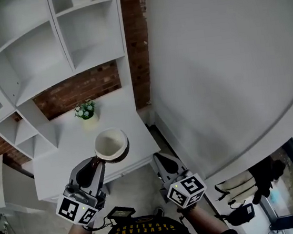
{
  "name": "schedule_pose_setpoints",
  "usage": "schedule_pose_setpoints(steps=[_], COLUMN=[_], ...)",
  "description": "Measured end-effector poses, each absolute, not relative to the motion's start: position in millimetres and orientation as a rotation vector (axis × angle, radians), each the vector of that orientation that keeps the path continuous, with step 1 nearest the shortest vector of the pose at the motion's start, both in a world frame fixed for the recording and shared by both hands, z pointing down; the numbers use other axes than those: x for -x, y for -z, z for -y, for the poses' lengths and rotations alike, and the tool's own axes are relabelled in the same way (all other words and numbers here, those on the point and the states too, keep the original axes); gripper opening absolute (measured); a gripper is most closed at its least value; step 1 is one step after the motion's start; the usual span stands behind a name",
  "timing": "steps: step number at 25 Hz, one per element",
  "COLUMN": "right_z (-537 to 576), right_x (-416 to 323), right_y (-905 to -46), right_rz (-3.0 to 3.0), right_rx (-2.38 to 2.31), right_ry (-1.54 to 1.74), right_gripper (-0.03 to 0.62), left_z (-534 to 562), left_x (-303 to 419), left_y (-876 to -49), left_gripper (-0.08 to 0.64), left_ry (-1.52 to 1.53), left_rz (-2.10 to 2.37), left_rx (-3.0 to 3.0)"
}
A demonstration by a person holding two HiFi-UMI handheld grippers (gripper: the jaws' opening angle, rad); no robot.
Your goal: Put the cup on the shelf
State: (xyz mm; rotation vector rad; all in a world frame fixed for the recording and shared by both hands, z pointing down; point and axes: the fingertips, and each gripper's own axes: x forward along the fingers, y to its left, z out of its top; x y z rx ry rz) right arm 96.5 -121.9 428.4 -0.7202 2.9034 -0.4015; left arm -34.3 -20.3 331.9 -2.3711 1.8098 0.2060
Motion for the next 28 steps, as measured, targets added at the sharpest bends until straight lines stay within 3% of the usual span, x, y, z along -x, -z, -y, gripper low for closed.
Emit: schedule_pose_setpoints(steps=[13, 28], right_z=[176, 274], right_x=[-93, -33], right_y=[-444, -437], right_rz=[-2.940, -2.953], right_rx=[0.594, 0.642], right_ry=[0.461, 0.426], right_gripper=[0.006, 0.006], left_z=[60, 161], left_x=[33, 97], left_y=[-341, -341], left_gripper=[0.057, 0.057], left_ry=[-0.171, -0.214], left_rz=[-1.951, -1.902], left_rx=[2.288, 2.314])
